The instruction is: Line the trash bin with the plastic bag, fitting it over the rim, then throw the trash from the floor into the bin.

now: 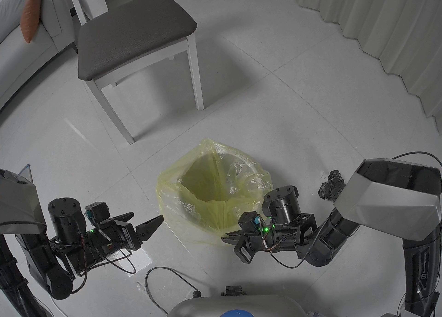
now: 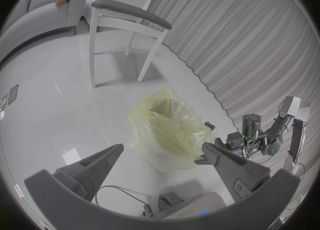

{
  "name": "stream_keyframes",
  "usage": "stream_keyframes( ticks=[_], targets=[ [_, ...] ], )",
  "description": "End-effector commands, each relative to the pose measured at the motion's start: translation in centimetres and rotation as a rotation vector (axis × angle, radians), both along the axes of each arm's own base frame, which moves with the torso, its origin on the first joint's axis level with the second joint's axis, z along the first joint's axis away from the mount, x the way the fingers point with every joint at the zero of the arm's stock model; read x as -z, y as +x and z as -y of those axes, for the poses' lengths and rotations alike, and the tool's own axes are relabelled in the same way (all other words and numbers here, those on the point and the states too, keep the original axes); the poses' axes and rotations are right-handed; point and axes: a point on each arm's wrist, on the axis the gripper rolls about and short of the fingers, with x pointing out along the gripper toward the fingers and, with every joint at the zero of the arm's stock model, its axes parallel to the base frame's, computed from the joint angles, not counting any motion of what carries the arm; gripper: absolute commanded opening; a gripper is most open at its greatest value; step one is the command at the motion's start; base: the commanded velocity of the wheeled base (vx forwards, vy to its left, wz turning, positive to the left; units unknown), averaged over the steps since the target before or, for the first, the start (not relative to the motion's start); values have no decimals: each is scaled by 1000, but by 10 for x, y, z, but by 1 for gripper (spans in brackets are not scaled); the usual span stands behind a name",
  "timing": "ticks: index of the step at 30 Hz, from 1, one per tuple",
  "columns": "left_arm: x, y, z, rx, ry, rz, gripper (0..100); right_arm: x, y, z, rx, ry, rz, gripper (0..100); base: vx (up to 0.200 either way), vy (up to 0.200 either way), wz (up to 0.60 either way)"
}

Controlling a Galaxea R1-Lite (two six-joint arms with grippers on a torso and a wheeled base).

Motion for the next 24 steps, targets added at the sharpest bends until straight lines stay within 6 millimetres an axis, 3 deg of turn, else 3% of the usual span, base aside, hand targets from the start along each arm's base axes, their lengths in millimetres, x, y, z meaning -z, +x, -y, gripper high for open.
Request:
stream_keyframes(
  ticks=[1,9,10,16,18,24],
  targets=[
    [-1,2,0,-3,-5,14,100,16,-7,-4,-20,-29,-34,0,0,0,0],
    [-2,2,0,-1,-6,19,100,15,-2,-2,-9,-24,-25,0,0,0,0],
    [-2,2,0,-3,-6,19,100,15,-2,-2,-9,-22,-24,100,0,0,0],
    [-2,8,0,-8,-9,31,100,-8,-9,5,-7,3,20,100,0,0,0],
    [2,18,2,-14,-10,35,100,-22,-18,11,-8,23,45,100,0,0,0],
    [7,30,6,-12,-10,39,100,-15,-28,15,-18,8,31,100,0,0,0]
  ],
)
